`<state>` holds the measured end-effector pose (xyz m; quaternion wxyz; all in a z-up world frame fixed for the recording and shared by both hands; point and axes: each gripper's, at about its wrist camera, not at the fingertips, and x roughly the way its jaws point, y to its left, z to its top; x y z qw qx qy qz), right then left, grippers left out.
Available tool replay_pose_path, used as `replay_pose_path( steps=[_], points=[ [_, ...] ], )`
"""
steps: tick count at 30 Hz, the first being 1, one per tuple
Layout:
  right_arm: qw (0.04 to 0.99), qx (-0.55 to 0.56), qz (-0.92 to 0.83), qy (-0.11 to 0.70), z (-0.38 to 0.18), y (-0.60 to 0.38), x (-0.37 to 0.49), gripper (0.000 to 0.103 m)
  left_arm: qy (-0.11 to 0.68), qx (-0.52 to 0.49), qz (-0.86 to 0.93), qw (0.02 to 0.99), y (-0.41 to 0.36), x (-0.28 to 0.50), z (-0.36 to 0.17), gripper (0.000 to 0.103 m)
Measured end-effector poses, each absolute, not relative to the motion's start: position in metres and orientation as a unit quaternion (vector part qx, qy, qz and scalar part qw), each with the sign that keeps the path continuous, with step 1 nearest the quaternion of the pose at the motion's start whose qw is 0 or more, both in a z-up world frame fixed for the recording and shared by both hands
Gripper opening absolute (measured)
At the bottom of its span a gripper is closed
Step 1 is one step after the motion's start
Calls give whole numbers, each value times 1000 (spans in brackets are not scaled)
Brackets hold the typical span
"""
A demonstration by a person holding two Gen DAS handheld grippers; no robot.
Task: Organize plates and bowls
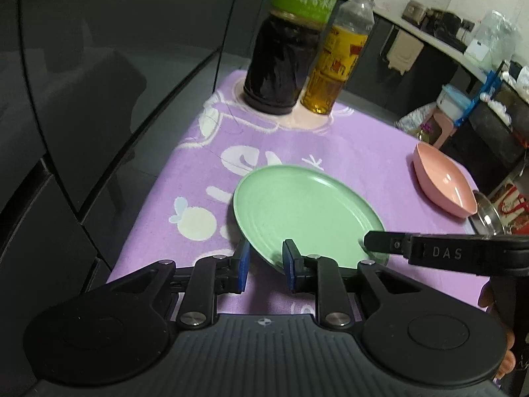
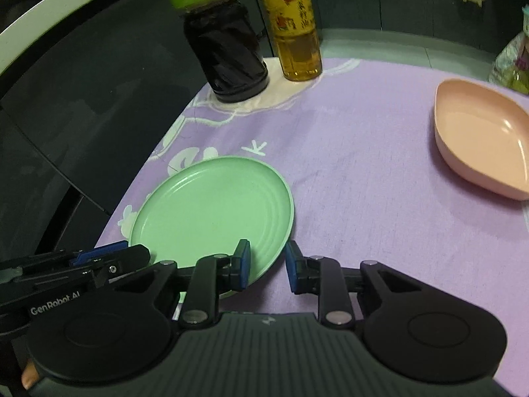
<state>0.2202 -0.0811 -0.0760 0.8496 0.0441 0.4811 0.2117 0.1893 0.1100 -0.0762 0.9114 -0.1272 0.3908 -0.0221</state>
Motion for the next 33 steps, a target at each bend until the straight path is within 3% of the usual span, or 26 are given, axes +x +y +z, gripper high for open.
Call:
replay_pose_path(
  steps=[12,19,33],
  points=[
    [848,26,209,487,-80,-76,207,2,408,-126,-9,904,120,177,-79,19],
    [857,46,186,478,-69,-96,201,2,379,-153,0,913,131,162,-60,20],
    [882,96,137,441,-54,-167,186,2,365,-95,-57,924,52,173,-20,23]
  ],
)
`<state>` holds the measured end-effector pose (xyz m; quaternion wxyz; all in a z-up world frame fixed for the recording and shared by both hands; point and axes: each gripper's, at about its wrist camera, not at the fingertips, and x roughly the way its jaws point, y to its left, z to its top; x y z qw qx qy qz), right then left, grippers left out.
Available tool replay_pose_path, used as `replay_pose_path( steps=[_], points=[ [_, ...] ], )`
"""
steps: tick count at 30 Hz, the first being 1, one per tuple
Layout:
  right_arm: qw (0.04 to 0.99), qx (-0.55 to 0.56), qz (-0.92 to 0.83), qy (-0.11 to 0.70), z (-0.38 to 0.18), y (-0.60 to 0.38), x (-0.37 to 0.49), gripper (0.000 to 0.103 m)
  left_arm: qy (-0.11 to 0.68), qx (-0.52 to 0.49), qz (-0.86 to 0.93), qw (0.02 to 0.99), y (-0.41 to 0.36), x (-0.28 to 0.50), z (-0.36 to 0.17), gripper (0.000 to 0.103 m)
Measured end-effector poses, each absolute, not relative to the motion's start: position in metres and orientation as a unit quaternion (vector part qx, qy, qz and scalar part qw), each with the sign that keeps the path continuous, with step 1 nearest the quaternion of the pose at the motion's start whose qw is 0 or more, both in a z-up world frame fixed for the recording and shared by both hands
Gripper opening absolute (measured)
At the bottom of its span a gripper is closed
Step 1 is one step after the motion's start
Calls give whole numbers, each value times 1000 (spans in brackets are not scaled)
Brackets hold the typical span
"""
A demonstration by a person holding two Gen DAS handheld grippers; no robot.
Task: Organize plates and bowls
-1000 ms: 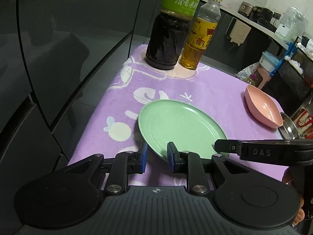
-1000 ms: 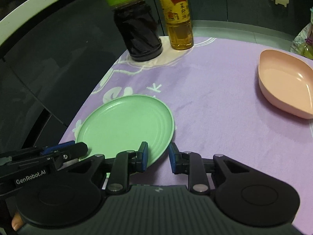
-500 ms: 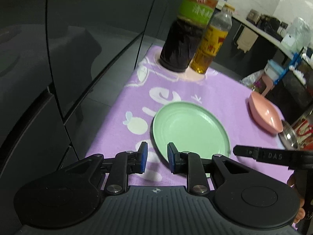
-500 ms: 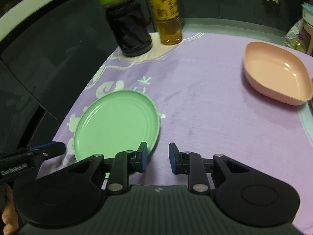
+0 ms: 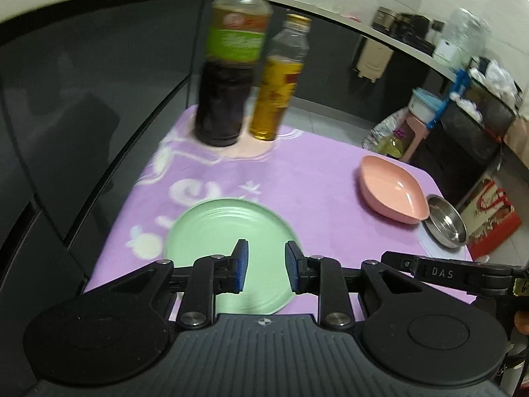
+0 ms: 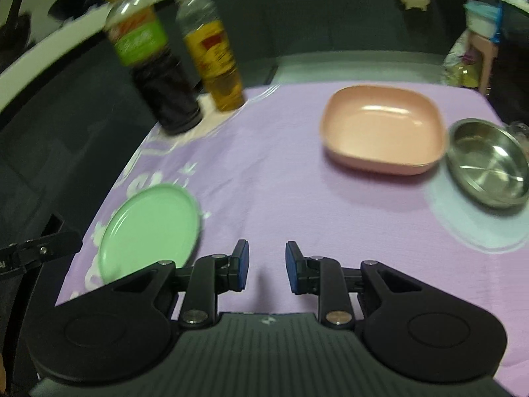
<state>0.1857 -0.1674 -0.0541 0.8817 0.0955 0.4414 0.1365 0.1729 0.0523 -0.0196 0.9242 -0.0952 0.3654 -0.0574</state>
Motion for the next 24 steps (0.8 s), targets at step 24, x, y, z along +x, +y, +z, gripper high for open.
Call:
replay_pose_path(
  steps=[24],
  points=[
    [892,248,30,376,-34,-305,251,3,404,-94,-86,906,-81,277,-19,24]
  ],
)
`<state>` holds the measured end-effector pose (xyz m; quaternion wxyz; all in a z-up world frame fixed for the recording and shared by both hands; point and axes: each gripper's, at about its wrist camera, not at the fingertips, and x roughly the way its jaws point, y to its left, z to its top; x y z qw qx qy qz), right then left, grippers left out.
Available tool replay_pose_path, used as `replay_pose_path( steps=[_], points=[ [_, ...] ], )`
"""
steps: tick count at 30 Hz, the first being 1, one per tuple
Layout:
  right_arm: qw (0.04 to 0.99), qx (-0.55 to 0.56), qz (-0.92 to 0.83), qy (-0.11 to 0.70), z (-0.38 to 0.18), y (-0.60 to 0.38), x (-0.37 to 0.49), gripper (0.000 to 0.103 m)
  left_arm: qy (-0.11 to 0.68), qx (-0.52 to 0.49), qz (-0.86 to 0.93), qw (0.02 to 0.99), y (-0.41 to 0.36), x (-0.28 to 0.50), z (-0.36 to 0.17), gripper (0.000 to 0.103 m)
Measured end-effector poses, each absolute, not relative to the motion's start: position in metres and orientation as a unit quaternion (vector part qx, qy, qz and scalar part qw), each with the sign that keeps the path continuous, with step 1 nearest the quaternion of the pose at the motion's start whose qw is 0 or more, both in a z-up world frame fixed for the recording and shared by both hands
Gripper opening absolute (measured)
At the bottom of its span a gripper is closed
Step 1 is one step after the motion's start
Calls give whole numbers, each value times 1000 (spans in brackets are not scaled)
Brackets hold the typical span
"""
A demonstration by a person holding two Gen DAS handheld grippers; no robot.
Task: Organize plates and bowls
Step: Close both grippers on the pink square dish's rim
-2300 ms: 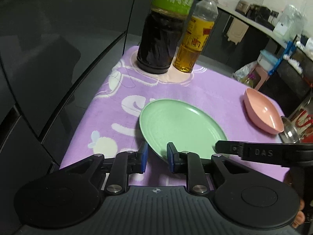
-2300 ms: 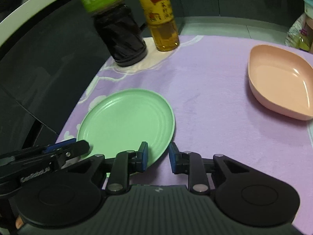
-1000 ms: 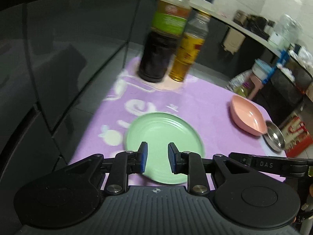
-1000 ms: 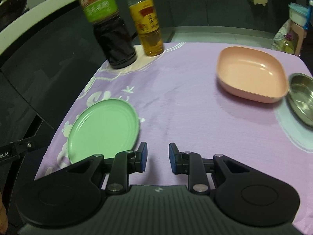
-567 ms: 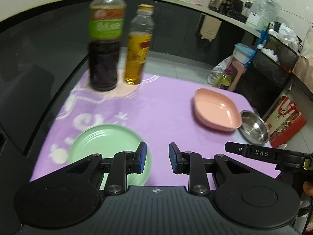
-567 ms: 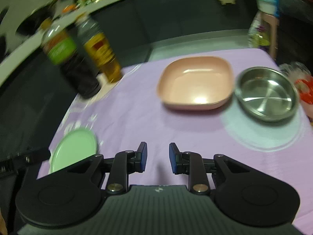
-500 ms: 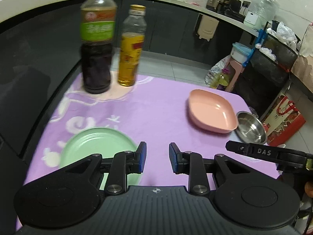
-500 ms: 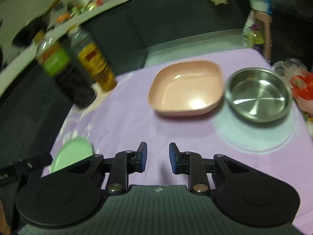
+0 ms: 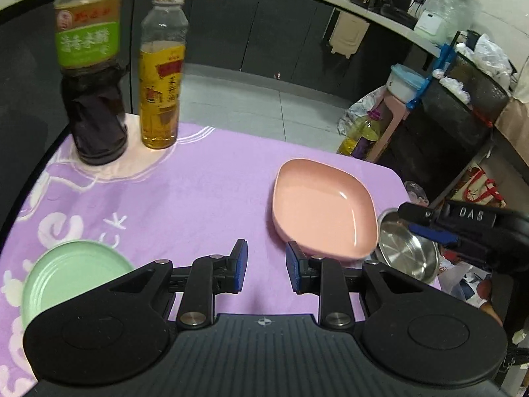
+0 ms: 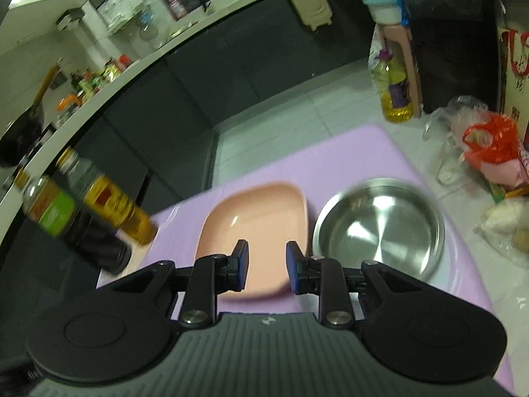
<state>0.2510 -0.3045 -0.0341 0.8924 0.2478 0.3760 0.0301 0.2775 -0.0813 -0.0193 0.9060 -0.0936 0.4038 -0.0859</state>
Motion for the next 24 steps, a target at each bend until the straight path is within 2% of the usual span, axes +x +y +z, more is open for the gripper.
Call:
replay_pose_path(
  steps=[12,22,24],
  points=[
    [878,272,18,394,-64,-339,309,5,427,-82,-71,898,-117,319,-50,24],
    [884,209,28,417,-76,-319,324,5,438,-88,-53,893,-128,347,-67,23],
    [883,202,35,423,-79,-319,328,0,457,-91,-55,883,-129,352,-74,22]
  ],
)
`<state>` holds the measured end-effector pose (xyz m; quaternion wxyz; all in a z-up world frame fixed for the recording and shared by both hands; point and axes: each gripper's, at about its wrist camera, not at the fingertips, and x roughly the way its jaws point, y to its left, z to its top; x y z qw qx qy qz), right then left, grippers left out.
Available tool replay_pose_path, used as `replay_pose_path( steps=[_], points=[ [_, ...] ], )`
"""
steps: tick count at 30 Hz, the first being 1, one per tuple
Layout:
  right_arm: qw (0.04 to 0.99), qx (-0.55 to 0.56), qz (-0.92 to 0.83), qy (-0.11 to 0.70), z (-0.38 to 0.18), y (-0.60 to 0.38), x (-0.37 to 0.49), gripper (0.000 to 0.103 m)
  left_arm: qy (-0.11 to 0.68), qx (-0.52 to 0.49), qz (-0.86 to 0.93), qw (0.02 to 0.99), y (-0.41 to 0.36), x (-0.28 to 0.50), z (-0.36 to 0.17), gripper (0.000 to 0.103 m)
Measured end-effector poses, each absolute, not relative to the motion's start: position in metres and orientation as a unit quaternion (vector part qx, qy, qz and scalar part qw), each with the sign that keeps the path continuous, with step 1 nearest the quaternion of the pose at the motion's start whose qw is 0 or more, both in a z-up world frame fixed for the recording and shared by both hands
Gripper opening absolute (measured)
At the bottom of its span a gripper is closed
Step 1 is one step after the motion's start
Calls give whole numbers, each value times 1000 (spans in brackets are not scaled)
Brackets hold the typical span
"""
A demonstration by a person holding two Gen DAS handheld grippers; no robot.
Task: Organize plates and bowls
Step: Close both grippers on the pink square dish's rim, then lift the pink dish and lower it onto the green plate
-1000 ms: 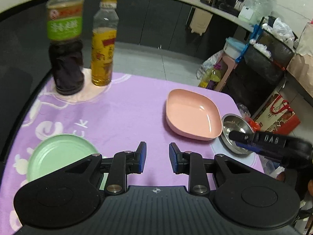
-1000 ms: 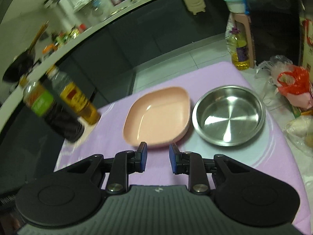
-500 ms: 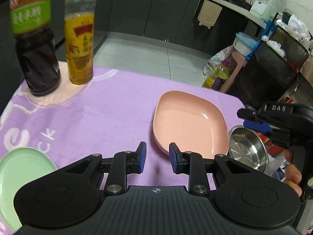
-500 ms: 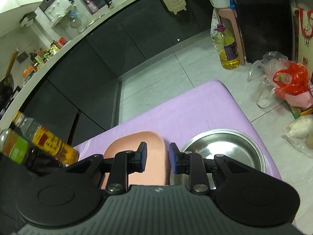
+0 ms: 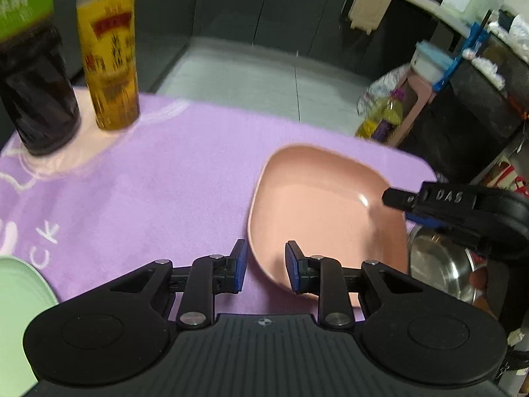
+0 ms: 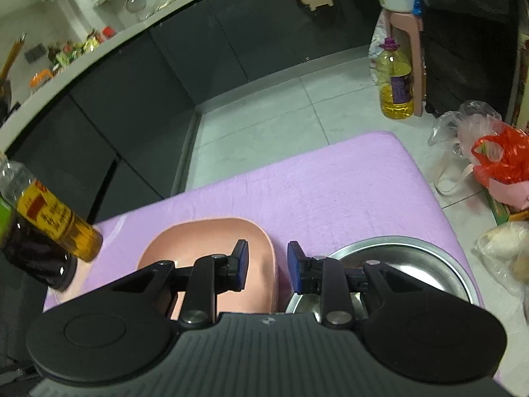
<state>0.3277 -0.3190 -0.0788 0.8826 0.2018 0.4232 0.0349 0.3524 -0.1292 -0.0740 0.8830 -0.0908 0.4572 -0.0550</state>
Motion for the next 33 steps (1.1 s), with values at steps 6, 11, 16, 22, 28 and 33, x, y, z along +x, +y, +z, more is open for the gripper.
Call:
replay_pose_path(
  steps=[6,11,16,22,28,33],
  points=[
    [869,221,35,442,-91,-328,332,0,468,-97,-58,876,-123,350,-75,16],
    [880,209,54,424,-71,-315,323,0,446,-89,-59,889,-109,327,-57,16],
    [887,193,81,411,-52,-294,307,0,437,-106,-55,891,-80,302,-37,16],
    [885,190,124,407,-36,-268,289,0,415,-107,-45,902,-43,269,-17,16],
    [884,176,158,404,-16,-238,268,0,392,-104,-37,913,-7,231,-2,16],
    [880,147,184,412,-9,-203,255,0,393,-103,-25,914,20,209,-4,16]
  ],
)
